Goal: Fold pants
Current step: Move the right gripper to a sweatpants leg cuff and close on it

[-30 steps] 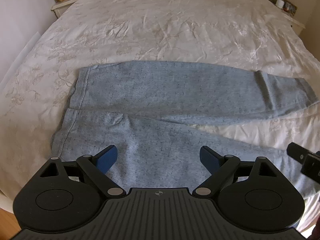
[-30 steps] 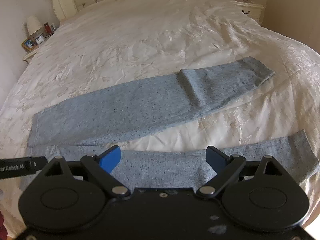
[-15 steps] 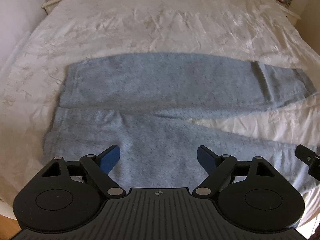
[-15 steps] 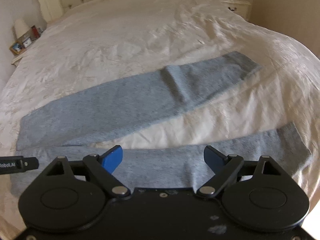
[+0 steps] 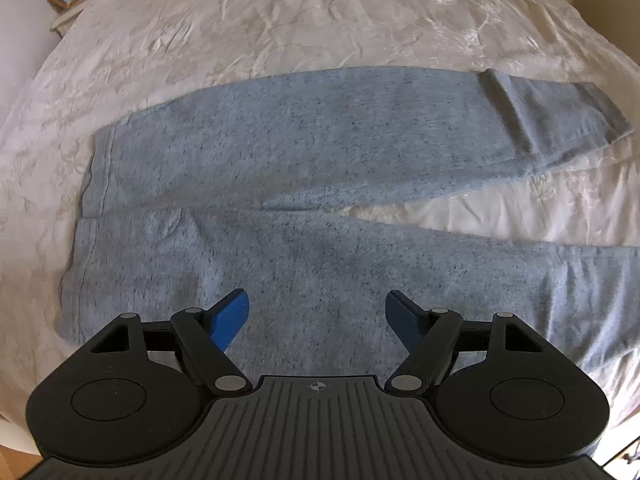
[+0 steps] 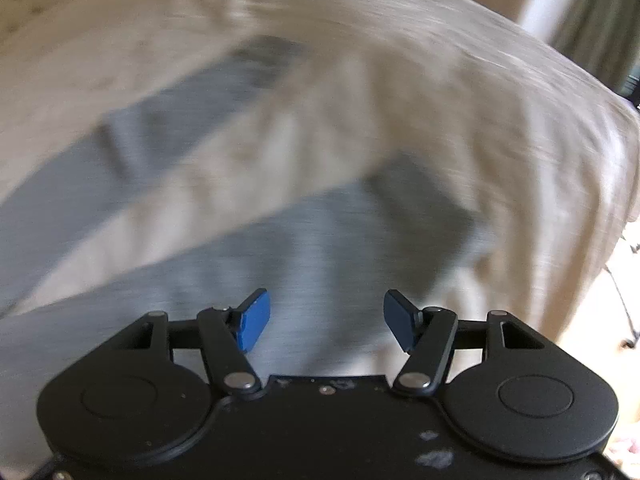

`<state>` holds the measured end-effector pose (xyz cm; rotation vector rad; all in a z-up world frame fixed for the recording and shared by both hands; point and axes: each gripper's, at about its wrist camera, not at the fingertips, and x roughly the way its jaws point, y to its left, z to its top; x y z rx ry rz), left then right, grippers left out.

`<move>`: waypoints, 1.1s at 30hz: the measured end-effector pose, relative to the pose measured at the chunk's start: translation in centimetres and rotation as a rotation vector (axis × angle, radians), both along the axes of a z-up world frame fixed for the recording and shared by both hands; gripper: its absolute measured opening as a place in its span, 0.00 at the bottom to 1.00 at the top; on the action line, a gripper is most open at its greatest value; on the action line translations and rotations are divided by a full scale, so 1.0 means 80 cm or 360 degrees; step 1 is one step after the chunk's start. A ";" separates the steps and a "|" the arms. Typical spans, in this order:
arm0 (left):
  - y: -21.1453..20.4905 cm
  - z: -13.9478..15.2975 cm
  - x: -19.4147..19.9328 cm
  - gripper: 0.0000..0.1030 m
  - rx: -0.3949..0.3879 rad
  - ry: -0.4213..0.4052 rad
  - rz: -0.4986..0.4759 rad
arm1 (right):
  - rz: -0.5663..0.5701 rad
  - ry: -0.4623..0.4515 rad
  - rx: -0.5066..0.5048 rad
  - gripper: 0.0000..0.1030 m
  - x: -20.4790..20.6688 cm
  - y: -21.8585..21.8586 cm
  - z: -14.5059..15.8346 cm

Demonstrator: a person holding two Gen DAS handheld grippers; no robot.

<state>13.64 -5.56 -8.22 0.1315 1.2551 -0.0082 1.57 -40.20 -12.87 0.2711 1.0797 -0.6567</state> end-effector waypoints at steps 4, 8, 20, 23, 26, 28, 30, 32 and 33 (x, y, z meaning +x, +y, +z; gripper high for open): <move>-0.014 -0.003 0.001 0.72 0.0022 0.0013 -0.0027 | -0.0137 0.0073 -0.0070 0.58 -0.033 -0.057 -0.019; -0.030 -0.008 -0.001 0.72 0.0040 0.0044 -0.0055 | -0.0228 0.0093 -0.0052 0.54 -0.059 -0.095 -0.039; -0.057 -0.006 -0.004 0.72 0.0094 0.0041 -0.0095 | -0.0357 -0.0051 0.0181 0.54 -0.042 -0.145 -0.078; -0.057 -0.006 -0.003 0.72 0.0093 0.0040 -0.0081 | -0.0360 -0.0075 0.0191 0.54 -0.046 -0.148 -0.070; -0.057 -0.008 0.000 0.72 0.0087 0.0051 -0.0058 | -0.0407 -0.0205 0.0170 0.55 -0.063 -0.147 -0.048; -0.059 -0.011 0.002 0.72 0.0074 0.0066 -0.0053 | -0.0420 -0.0234 0.0177 0.56 -0.061 -0.151 -0.044; -0.064 -0.013 0.003 0.73 0.0066 0.0076 -0.0066 | -0.0420 -0.0189 0.0188 0.56 -0.051 -0.157 -0.049; -0.068 -0.012 0.001 0.72 0.0064 0.0070 -0.0087 | -0.0407 -0.0164 0.0195 0.56 -0.039 -0.161 -0.058; -0.069 -0.011 0.000 0.72 0.0061 0.0063 -0.0098 | -0.0400 -0.0152 0.0197 0.56 -0.035 -0.163 -0.062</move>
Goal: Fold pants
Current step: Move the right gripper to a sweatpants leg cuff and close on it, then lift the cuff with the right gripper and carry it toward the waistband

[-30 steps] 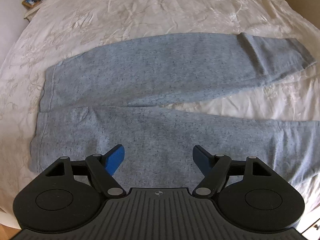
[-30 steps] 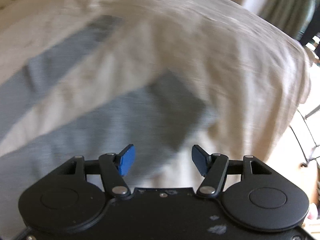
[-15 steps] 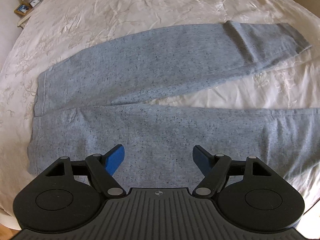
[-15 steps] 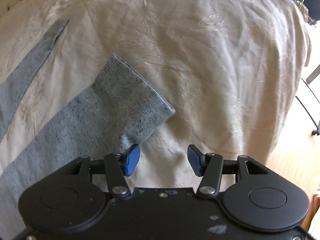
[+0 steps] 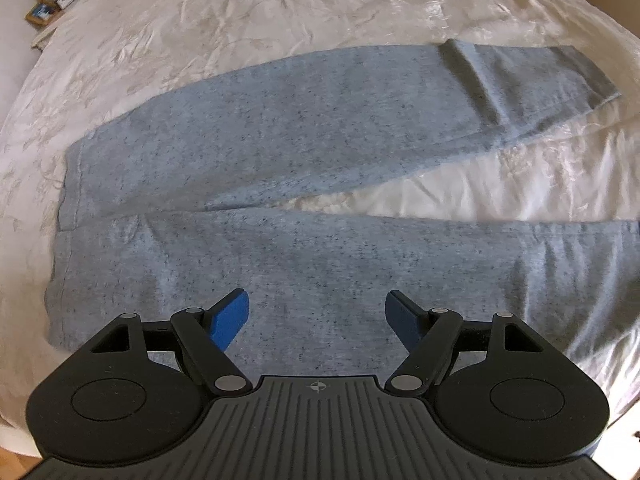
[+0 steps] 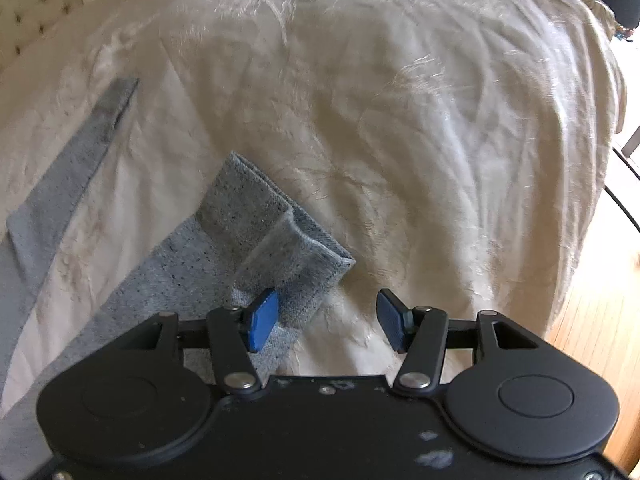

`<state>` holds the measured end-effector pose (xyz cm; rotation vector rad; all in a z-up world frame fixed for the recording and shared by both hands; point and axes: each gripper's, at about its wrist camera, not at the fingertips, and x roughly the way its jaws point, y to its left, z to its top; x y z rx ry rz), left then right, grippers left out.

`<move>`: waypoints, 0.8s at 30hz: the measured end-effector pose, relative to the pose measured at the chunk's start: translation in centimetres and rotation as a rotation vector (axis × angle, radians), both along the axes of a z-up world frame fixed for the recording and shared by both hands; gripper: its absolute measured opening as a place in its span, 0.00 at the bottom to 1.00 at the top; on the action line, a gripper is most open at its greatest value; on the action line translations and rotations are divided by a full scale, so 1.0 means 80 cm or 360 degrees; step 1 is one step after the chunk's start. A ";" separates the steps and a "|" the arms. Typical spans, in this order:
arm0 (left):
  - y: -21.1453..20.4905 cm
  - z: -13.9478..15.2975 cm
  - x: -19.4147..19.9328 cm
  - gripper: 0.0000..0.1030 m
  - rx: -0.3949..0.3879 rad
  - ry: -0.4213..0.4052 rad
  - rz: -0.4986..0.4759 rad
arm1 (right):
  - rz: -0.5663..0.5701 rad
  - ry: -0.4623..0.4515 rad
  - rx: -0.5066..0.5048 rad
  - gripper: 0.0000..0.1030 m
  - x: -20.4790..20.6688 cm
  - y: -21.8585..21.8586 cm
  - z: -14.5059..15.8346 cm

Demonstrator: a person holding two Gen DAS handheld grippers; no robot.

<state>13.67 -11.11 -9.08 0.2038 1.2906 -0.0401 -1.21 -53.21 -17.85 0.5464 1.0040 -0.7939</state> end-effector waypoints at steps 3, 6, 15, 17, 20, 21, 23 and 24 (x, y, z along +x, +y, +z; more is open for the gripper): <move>0.002 0.002 -0.001 0.73 -0.0003 -0.0011 -0.0002 | -0.0001 0.0004 0.0050 0.51 0.010 -0.004 -0.012; 0.011 -0.002 0.003 0.72 -0.0012 0.0007 0.0052 | -0.0004 -0.0065 0.0151 0.16 0.018 -0.009 -0.014; 0.044 -0.007 0.010 0.72 -0.0029 0.0009 0.0176 | -0.0114 0.0116 0.0021 0.05 0.001 -0.016 0.002; 0.050 -0.009 0.009 0.72 -0.0029 0.0009 0.0184 | -0.0145 0.0159 -0.0047 0.06 -0.002 -0.016 0.008; 0.058 -0.013 0.006 0.72 -0.0024 0.0004 0.0186 | -0.0073 -0.0001 -0.0091 0.11 -0.003 -0.001 0.035; 0.061 -0.015 0.005 0.72 -0.0023 0.0002 0.0188 | -0.0032 -0.0043 -0.0095 0.12 0.000 0.006 0.041; 0.067 -0.022 0.002 0.72 -0.0019 0.0005 0.0193 | 0.0060 -0.0069 -0.0093 0.13 0.010 0.023 0.046; 0.070 -0.025 0.001 0.72 -0.0014 0.0005 0.0195 | 0.0098 -0.0059 -0.0079 0.13 0.017 0.030 0.044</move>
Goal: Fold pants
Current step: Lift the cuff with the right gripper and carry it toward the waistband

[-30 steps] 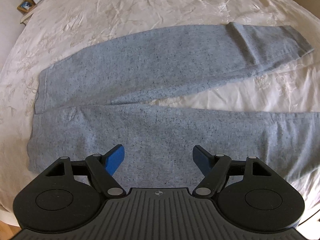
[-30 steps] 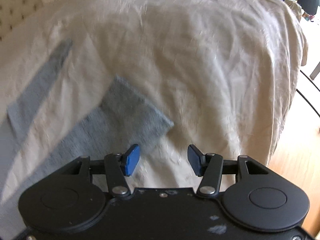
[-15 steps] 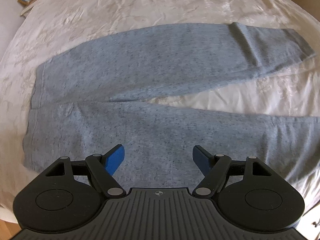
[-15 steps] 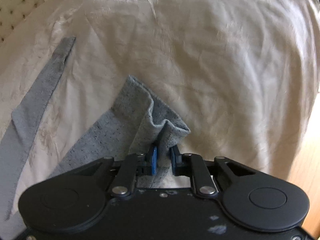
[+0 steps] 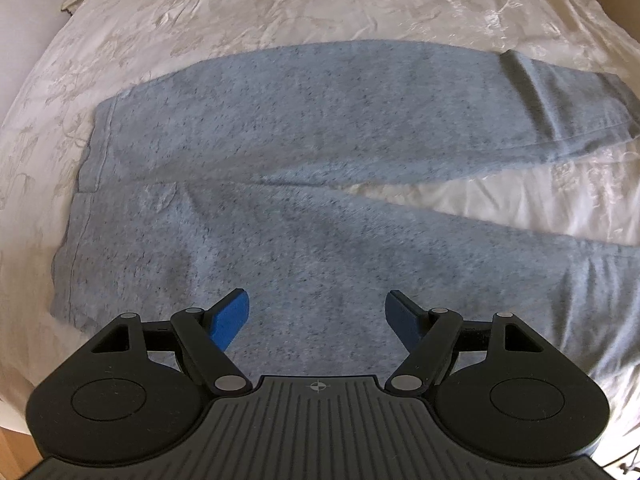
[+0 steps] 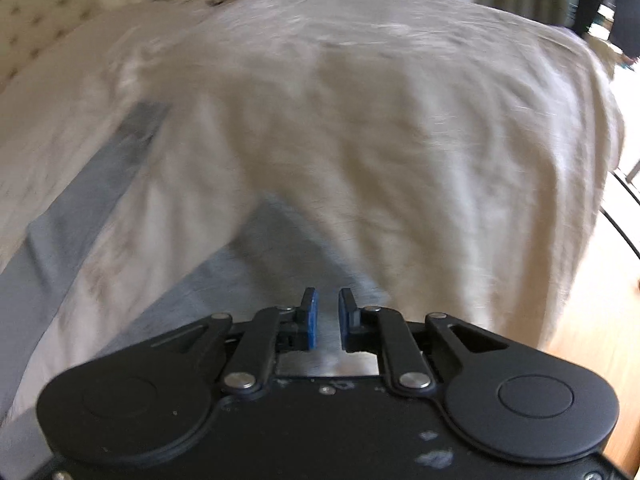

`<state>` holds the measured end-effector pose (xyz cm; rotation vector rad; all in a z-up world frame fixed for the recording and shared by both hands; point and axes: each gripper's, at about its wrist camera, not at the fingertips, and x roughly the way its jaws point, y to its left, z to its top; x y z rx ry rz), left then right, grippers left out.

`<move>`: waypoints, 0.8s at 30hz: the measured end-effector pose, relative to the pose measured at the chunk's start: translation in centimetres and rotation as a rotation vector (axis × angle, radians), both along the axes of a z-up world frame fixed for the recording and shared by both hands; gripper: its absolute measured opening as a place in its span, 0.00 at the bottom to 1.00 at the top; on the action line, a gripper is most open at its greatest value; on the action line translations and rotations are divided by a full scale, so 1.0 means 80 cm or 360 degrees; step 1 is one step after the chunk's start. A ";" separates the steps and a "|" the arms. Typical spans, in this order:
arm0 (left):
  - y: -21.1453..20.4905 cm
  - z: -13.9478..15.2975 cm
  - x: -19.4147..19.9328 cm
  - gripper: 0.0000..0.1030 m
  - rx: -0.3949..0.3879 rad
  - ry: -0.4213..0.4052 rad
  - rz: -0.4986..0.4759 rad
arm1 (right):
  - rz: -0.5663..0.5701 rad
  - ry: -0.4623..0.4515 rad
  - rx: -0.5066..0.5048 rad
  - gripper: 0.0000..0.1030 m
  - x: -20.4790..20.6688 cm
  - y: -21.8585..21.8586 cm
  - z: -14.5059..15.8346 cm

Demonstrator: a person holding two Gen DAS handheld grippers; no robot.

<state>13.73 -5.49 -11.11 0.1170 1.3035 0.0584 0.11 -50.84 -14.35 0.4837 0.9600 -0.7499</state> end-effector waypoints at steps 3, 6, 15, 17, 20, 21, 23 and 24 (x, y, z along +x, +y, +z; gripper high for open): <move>0.012 -0.013 -0.004 0.72 0.0047 0.0000 0.0017 | 0.0080 0.0053 0.0060 0.12 0.014 0.012 -0.019; 0.032 -0.031 -0.008 0.72 0.0076 0.0013 0.0061 | 0.0043 0.0241 0.0004 0.06 0.023 0.011 -0.046; 0.094 -0.050 -0.003 0.71 0.0089 0.0002 0.0202 | 0.0284 0.0064 -0.0050 0.16 0.070 0.097 0.009; 0.099 -0.049 0.002 0.71 0.0112 -0.0037 0.0190 | 0.0393 0.0012 0.0004 0.16 0.080 0.129 0.017; 0.117 -0.054 0.011 0.71 0.0137 -0.0051 0.0210 | 0.0548 -0.0031 0.0095 0.16 0.106 0.183 0.018; 0.124 -0.060 0.013 0.71 0.0148 -0.0032 0.0226 | 0.0593 -0.0031 0.0114 0.16 0.113 0.199 0.016; 0.141 -0.074 0.014 0.71 0.0154 0.0021 0.0259 | 0.0674 -0.0021 0.0148 0.17 0.128 0.230 0.011; 0.150 -0.084 0.014 0.71 0.0166 0.0062 0.0276 | 0.0705 -0.0012 0.0165 0.18 0.132 0.239 0.007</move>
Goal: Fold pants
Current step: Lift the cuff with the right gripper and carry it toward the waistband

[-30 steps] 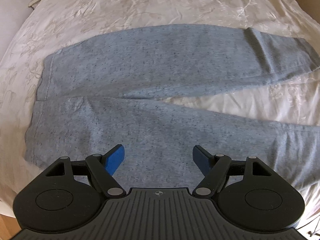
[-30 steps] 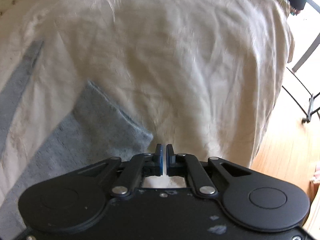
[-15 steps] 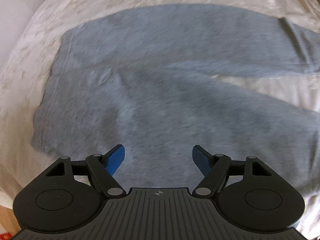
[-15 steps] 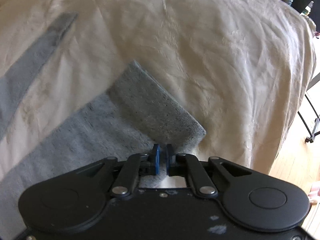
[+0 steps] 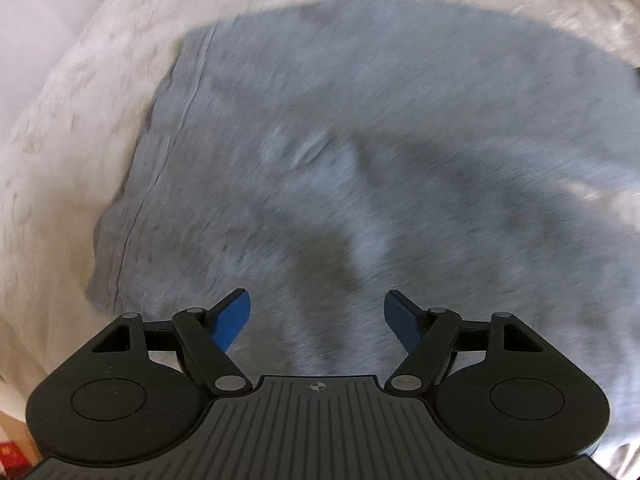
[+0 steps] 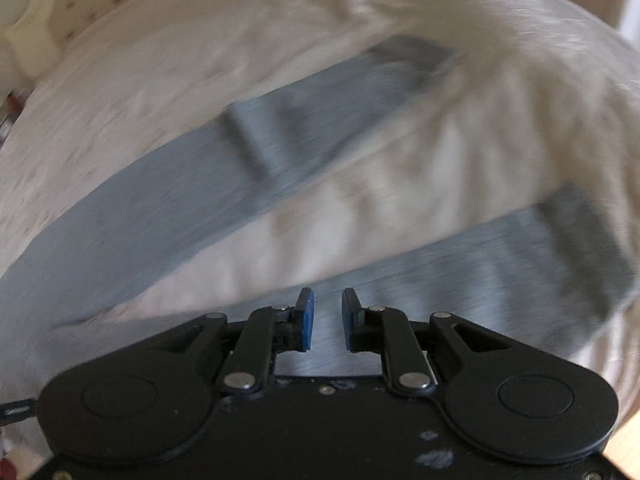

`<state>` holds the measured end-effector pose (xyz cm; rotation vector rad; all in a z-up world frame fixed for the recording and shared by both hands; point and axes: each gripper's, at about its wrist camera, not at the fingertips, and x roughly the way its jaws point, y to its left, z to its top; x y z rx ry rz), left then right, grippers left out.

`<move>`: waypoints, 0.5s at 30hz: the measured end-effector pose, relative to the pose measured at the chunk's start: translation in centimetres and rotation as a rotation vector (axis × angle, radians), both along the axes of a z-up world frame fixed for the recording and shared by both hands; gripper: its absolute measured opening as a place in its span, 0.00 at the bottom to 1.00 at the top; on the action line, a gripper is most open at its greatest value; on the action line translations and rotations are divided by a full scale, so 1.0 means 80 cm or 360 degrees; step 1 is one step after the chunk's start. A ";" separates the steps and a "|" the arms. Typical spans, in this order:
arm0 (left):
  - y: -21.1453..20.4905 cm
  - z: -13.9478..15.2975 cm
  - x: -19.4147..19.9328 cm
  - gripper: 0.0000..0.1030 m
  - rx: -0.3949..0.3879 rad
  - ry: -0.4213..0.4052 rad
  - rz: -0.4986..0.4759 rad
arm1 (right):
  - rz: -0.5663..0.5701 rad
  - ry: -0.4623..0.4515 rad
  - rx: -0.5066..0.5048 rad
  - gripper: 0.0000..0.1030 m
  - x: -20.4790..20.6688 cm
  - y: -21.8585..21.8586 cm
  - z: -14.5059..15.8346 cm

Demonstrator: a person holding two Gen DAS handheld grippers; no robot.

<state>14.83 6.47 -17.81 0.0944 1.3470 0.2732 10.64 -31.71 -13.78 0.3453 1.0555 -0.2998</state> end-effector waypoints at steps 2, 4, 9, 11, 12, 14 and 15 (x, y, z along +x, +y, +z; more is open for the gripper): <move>0.016 -0.018 -0.002 0.72 0.0009 0.0082 0.0027 | 0.0045 0.0030 0.0014 0.19 0.006 0.024 -0.010; 0.031 -0.032 -0.006 0.73 -0.0008 0.0148 0.0054 | 0.0062 0.0072 0.0025 0.19 0.013 0.036 -0.021; 0.046 -0.034 0.000 0.69 -0.0111 0.0177 0.0055 | 0.0033 0.0233 0.0070 0.22 0.031 0.043 -0.060; 0.042 -0.019 0.006 0.54 -0.0099 0.0137 0.0034 | 0.0025 0.0321 0.0071 0.24 0.039 0.039 -0.069; 0.040 -0.007 0.011 0.51 -0.0108 0.0111 0.0023 | 0.0023 0.0322 0.0079 0.24 0.045 0.035 -0.068; 0.036 0.015 0.027 0.51 -0.0153 0.0064 -0.0008 | 0.0032 0.0270 0.0086 0.25 0.066 0.027 -0.061; 0.033 0.029 0.041 0.51 -0.0167 0.0036 -0.0024 | 0.0032 0.0237 0.0077 0.27 0.080 0.022 -0.054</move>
